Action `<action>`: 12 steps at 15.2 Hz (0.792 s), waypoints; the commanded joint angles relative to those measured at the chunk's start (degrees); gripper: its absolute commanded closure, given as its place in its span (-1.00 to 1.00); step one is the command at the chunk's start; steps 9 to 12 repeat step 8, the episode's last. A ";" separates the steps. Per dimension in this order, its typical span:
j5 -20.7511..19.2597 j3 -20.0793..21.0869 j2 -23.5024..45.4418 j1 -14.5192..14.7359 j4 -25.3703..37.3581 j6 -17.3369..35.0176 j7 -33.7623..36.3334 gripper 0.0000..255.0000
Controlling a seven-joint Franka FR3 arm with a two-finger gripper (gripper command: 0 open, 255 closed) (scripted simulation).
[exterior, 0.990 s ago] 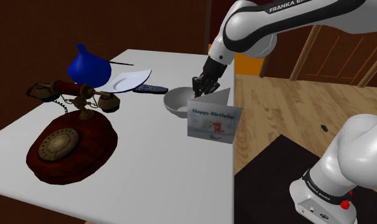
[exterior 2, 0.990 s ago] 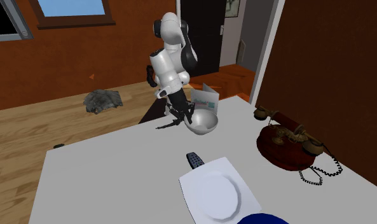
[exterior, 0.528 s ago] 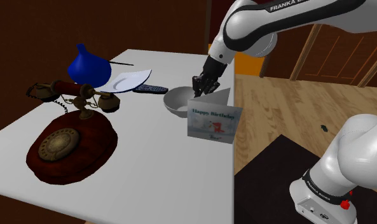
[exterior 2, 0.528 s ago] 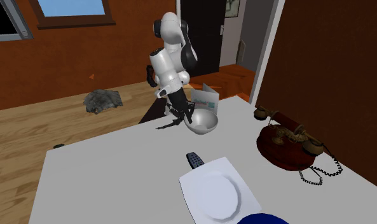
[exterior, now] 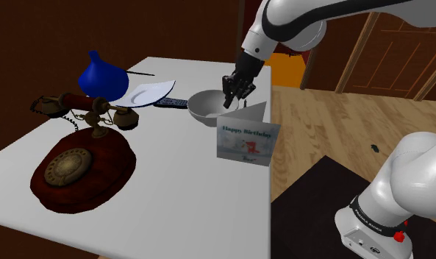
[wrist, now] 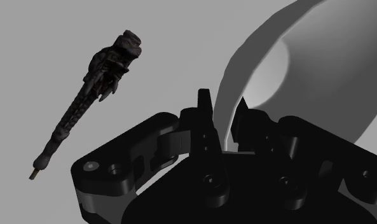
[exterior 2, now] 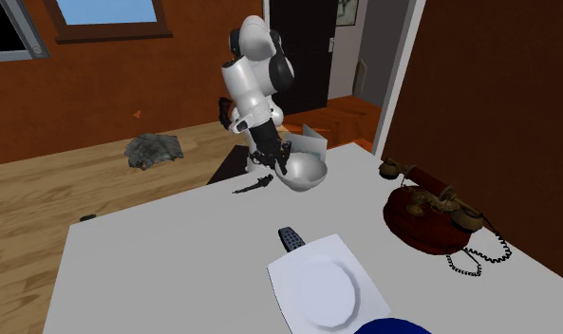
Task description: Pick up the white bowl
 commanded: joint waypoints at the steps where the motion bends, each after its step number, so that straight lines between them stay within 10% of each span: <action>1: -0.39 -0.08 -0.40 -0.12 1.13 -1.47 0.61 1.00; 12: -1.28 -0.26 -0.86 -0.37 4.54 -5.12 2.14 1.00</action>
